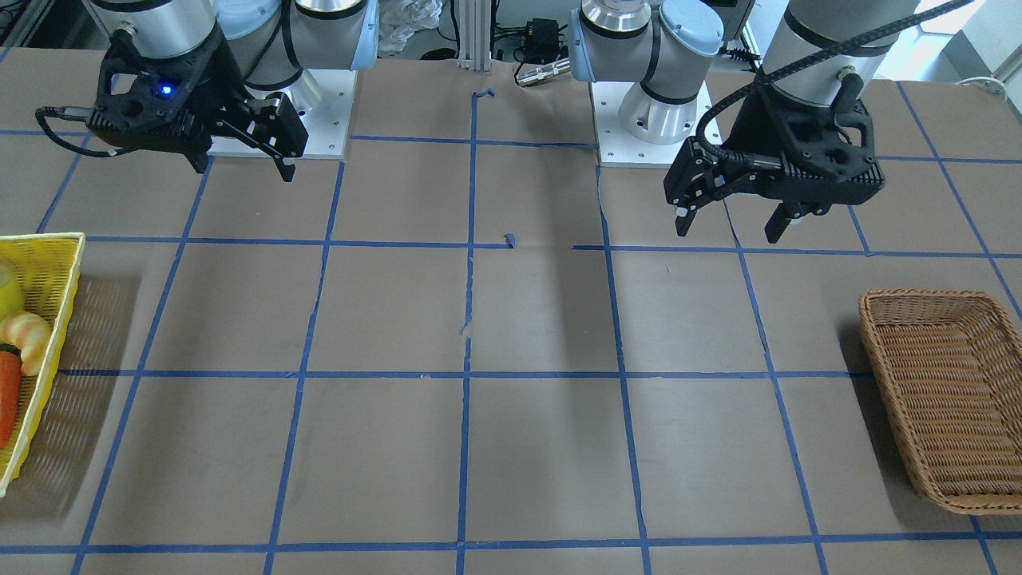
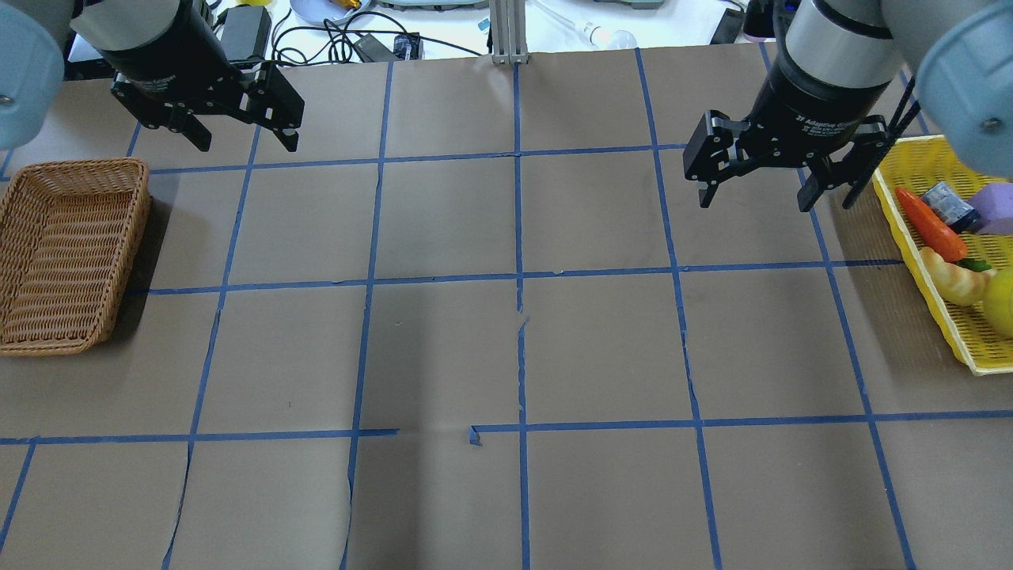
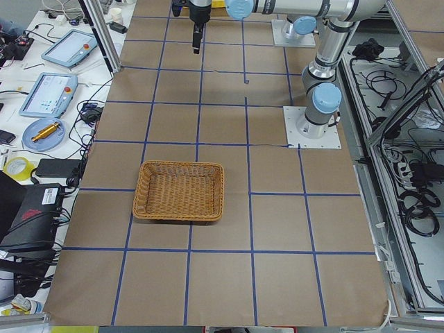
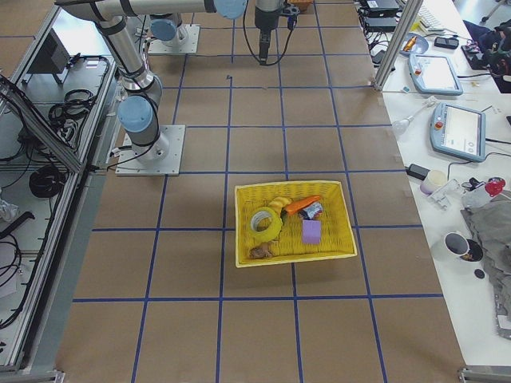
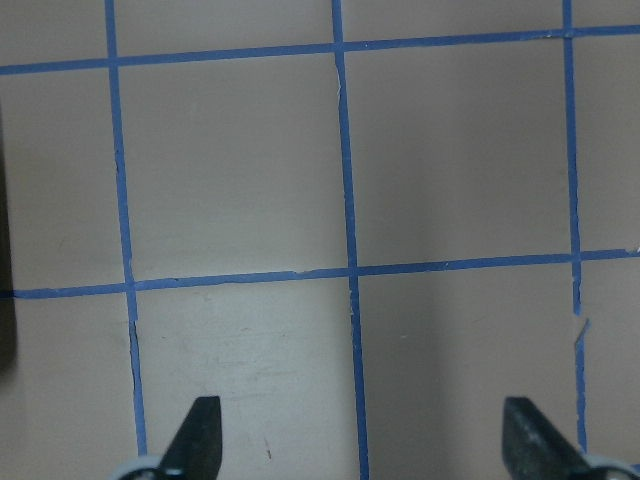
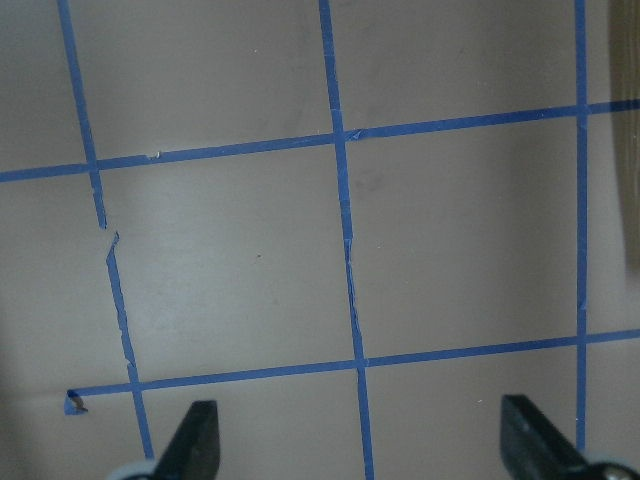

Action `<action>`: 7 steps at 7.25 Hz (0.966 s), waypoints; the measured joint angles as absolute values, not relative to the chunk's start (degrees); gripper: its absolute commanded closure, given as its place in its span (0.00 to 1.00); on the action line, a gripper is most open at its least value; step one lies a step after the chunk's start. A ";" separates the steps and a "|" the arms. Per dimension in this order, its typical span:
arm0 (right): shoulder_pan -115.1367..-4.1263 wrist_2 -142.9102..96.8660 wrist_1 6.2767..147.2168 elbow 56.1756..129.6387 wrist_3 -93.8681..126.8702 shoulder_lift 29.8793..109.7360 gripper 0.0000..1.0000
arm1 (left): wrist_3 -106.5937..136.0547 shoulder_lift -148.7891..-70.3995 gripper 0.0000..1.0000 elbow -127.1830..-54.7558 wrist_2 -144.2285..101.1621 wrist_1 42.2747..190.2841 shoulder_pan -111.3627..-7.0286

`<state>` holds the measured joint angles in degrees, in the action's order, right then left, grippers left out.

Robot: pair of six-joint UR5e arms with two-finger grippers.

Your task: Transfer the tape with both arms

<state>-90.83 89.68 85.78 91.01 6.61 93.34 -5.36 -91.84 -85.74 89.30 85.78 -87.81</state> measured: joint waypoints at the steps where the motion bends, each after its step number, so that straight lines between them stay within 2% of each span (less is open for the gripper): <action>1: -90.86 89.74 85.64 91.11 6.63 93.30 0.00 | -5.36 -91.87 0.00 -85.72 89.30 85.78 -87.80; 7: -90.92 89.81 85.52 91.21 7.49 93.18 0.00 | -5.36 -91.93 0.00 -85.64 89.26 85.78 -87.80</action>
